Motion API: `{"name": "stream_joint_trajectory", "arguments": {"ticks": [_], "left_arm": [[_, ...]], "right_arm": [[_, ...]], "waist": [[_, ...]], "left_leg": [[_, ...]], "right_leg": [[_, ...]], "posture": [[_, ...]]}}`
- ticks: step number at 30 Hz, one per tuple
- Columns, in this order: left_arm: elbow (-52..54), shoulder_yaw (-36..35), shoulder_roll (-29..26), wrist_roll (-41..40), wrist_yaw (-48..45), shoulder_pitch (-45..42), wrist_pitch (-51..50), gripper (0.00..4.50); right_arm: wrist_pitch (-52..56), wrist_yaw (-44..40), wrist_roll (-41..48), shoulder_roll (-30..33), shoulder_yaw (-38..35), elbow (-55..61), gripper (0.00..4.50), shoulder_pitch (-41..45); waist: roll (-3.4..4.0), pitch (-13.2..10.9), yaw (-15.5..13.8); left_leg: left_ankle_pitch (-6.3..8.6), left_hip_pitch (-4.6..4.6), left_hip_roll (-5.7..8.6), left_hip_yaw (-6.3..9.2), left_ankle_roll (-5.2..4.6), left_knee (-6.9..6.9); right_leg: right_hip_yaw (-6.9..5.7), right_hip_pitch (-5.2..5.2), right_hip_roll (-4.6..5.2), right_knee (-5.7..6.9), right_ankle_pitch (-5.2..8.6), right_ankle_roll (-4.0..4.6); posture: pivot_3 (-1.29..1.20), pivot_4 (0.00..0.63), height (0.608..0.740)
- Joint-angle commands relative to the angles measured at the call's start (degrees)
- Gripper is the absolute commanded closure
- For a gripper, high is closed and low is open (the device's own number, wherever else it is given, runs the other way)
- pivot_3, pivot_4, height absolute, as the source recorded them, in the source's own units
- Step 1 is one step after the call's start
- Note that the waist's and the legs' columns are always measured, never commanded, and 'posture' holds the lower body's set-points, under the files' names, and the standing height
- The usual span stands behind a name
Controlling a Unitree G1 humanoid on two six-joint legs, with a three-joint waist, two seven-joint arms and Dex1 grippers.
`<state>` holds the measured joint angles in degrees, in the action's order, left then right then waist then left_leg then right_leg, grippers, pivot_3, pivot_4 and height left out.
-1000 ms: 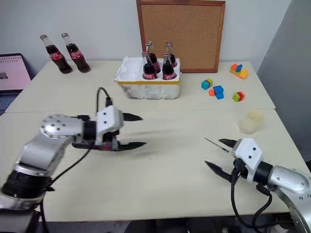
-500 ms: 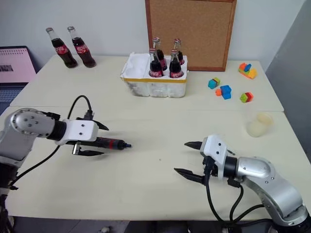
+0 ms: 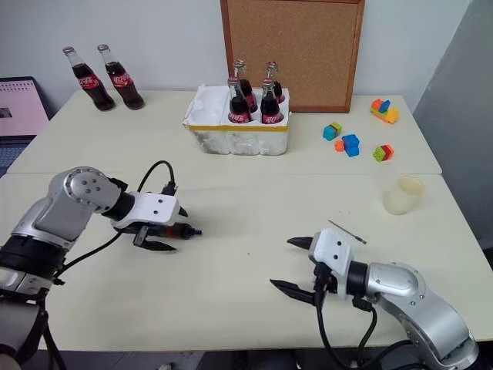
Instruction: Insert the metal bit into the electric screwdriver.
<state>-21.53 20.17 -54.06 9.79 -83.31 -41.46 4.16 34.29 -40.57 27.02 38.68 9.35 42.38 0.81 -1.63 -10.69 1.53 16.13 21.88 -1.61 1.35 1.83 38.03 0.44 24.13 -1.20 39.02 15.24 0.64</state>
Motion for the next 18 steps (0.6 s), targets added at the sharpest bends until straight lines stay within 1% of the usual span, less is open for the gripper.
{"name": "stream_joint_trajectory", "arguments": {"ticks": [1, 8, 11, 13, 15, 18], "left_arm": [[-2.09, 0.34, 1.49, 1.61, 0.84, -2.16, 0.29, 0.00], [-3.26, 0.56, 2.61, 2.67, 0.68, -2.05, 2.12, 0.00], [-3.80, 0.69, 2.58, 3.56, 1.57, -1.82, 3.80, 0.46], [-3.81, 0.54, 2.80, 3.52, 1.57, -1.52, 3.93, 1.00], [-3.03, 0.66, 2.70, 3.47, 1.15, -0.62, 4.20, 1.38], [-2.66, 0.85, 2.89, 3.67, 1.24, 0.09, 4.36, 2.07]], "right_arm": [[0.47, 0.92, 0.69, -0.36, -0.25, 3.06, 0.07, 0.14], [2.29, 1.98, 1.41, -0.75, -0.76, 4.16, 0.07, 0.99], [3.06, 2.40, 2.09, -0.92, -1.03, 4.43, 0.00, 1.60], [3.41, 2.49, 2.32, -0.89, -1.07, 4.46, 0.00, 1.99], [3.59, 2.41, 2.36, -0.81, -1.12, 4.44, 0.00, 2.25], [3.78, 2.25, 2.41, -0.76, -1.28, 4.25, 0.00, 2.65]], "waist": [[-0.02, 0.01, 0.00], [-0.02, 0.02, 0.00], [-0.02, 0.02, 0.00], [-0.03, 0.03, 0.00], [-0.02, 0.03, 0.00], [0.04, 0.09, 0.00]], "left_leg": [[0.00, 0.00, 0.00, -0.01, 0.00, 0.01], [0.00, -0.02, -0.01, -0.02, 0.00, 0.03], [0.00, -0.04, 0.00, -0.02, 0.00, 0.04], [-0.01, -0.05, 0.00, -0.01, 0.00, 0.04], [-0.01, -0.06, 0.00, 0.00, 0.00, 0.04], [-0.01, -0.11, 0.00, -0.01, -0.01, 0.05]], "right_leg": [[0.01, -0.01, 0.00, 0.00, 0.00, 0.00], [0.05, -0.02, 0.02, 0.01, 0.00, 0.00], [0.05, -0.03, 0.05, 0.04, -0.01, 0.00], [0.04, -0.04, 0.05, 0.06, -0.01, 0.02], [0.02, -0.05, 0.05, 0.07, -0.02, 0.03], [0.03, -0.08, 0.05, 0.09, -0.03, 0.04]], "posture": [[0.00, 0.150, 0.740], [0.00, 0.150, 0.740], [0.00, 0.150, 0.740], [0.00, 0.150, 0.740], [0.00, 0.150, 0.740], [0.00, 0.150, 0.740]]}}
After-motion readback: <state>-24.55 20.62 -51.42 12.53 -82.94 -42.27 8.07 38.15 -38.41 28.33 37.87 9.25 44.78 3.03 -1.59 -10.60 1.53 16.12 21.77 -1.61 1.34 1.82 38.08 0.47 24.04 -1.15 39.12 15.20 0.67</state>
